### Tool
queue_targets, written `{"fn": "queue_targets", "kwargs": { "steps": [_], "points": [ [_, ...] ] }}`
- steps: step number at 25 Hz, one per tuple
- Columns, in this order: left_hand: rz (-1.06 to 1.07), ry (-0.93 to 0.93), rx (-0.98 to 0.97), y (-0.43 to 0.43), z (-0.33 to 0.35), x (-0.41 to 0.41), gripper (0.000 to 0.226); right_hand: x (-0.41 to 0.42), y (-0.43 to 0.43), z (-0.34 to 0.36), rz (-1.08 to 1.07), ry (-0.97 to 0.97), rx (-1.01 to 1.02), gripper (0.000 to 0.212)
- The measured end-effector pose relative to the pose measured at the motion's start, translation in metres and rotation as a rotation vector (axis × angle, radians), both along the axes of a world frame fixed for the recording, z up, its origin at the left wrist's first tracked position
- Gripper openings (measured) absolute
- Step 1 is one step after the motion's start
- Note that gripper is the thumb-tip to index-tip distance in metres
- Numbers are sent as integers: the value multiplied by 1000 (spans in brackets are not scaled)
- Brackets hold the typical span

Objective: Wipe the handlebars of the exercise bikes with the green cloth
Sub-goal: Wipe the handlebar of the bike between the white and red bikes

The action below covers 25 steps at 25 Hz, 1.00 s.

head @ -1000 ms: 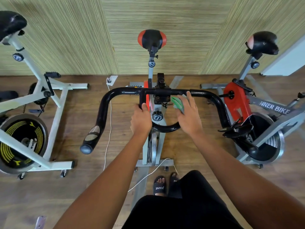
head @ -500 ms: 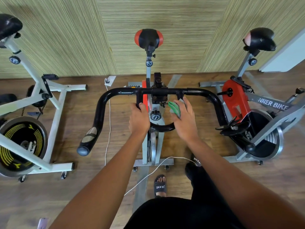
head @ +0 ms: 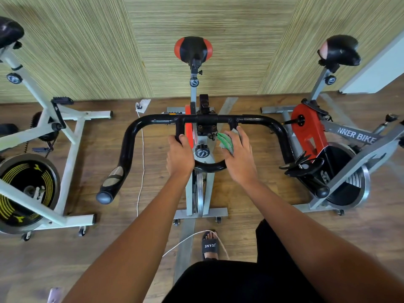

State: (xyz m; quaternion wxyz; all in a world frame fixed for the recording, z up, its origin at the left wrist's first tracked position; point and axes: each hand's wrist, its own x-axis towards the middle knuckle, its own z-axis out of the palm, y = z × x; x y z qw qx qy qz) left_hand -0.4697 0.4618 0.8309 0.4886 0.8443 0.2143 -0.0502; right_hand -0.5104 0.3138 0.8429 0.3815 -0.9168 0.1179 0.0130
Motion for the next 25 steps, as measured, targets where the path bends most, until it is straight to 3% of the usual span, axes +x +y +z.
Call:
{"fn": "queue_targets", "kwargs": {
  "steps": [5, 9, 14, 17, 20, 25],
  "points": [
    [-14, -23, -31, 2, -1, 2, 32, 4, -3, -4, 10, -8, 21, 49],
    [-18, -19, -78, 3, -4, 4, 26, 14, -4, 3, -113, -30, 232, 51],
    [-7, 0, -98, 3, 2, 2, 33, -37, 18, -10, -62, -85, 231, 46],
    [12, -148, 112, 9, 17, -1, 48, -25, 13, 0, -91, -87, 147, 44],
    [37, -319, 252, 28, 32, 17, 31, 6, 12, 17, -58, -186, 34, 44],
    [30, -120, 573, 56, 43, 70, 30, 77, 49, 26, 178, -247, -32, 41]
  ]
}}
